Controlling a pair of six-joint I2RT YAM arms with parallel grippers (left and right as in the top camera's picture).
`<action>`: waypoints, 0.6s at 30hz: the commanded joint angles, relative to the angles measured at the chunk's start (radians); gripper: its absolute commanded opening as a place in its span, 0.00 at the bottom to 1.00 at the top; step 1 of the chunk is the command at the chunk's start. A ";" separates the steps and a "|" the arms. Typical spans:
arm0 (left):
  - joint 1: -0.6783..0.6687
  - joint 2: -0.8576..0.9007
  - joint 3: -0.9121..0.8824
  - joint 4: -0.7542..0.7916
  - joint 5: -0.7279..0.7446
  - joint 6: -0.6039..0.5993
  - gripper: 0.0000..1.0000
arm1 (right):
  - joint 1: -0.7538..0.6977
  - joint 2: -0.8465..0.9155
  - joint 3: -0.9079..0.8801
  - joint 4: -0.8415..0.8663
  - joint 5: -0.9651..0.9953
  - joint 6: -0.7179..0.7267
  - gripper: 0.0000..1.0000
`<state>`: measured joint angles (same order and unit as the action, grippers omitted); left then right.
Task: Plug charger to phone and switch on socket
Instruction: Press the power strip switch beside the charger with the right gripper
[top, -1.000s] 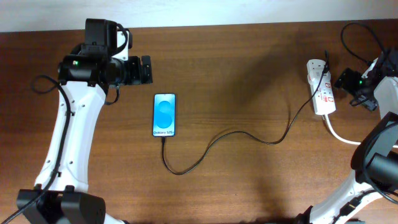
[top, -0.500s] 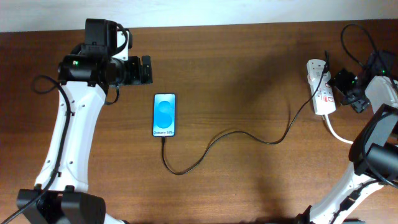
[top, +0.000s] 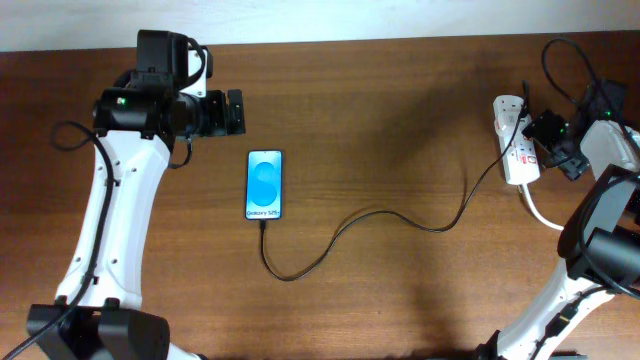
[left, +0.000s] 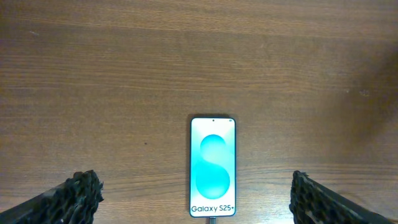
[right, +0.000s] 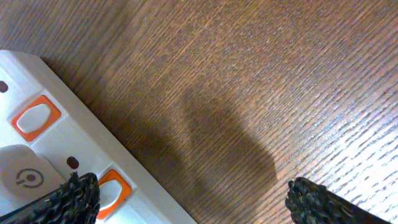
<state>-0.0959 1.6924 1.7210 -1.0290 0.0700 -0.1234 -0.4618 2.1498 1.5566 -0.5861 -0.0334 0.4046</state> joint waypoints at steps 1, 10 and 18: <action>0.005 -0.019 0.015 0.001 -0.007 0.005 0.99 | 0.024 0.024 -0.003 -0.045 -0.007 -0.007 0.98; 0.005 -0.019 0.015 0.001 -0.007 0.005 0.99 | 0.063 0.050 -0.003 -0.058 -0.007 -0.030 0.98; 0.005 -0.019 0.015 0.001 -0.007 0.005 0.99 | 0.069 0.052 -0.003 -0.087 -0.011 -0.030 0.98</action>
<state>-0.0959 1.6924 1.7210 -1.0290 0.0700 -0.1234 -0.4423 2.1498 1.5749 -0.6285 0.0040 0.4107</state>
